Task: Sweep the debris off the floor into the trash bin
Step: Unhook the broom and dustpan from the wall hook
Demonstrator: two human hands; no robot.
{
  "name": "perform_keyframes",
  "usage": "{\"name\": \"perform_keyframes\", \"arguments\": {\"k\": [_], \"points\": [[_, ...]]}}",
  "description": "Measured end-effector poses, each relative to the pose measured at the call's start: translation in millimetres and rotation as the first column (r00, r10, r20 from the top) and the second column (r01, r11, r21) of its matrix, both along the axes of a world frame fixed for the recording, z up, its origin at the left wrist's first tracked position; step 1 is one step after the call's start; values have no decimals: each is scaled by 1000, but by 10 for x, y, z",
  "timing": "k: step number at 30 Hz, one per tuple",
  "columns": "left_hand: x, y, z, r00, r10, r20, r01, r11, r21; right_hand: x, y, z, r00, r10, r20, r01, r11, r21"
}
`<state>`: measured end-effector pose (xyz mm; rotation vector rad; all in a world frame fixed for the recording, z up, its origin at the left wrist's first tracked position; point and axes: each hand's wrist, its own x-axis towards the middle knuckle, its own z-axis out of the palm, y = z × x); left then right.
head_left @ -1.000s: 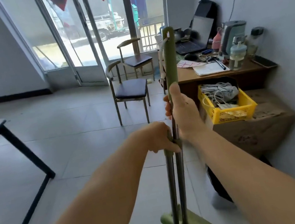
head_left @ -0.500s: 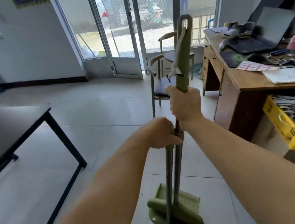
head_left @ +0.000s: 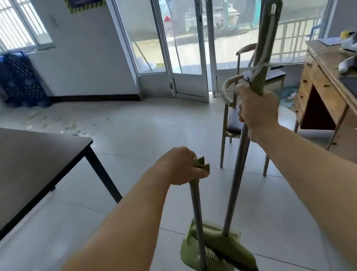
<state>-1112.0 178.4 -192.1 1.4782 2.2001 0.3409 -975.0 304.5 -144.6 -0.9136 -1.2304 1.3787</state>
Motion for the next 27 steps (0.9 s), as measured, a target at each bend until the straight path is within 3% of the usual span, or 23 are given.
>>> {"name": "perform_keyframes", "arguments": {"k": [3,8,10,13,16,18,23,27], "points": [[-344,469,7,996,82,21,-81,996,-46,-451,496,-37,996,88,-31,-88,996,7],[-1033,1174,150,953,246,178,-217,961,-171,-1179,1217,-25,965,256,55,-257,967,5],[-1296,1372,168,931,304,205,-268,946,-184,-1433,1461,-30,929,265,257,-287,957,49],[-1628,1548,150,885,374,278,-335,925,-178,-1715,1760,-63,736,136,663,-324,931,169],[-2020,1796,97,840,436,325,-398,900,-180,-2101,2149,-136,563,123,818,-415,897,151],[-2290,1947,63,820,466,332,-425,885,-191,-2395,2371,-175,525,176,833,-425,902,78],[-3054,2292,-40,791,493,362,-452,870,-195,-3220,2856,-259,579,264,771,-384,923,-27],[-3778,2587,-75,782,502,370,-485,862,-145,-3987,3222,-280,636,393,664,-357,913,-198]]}}
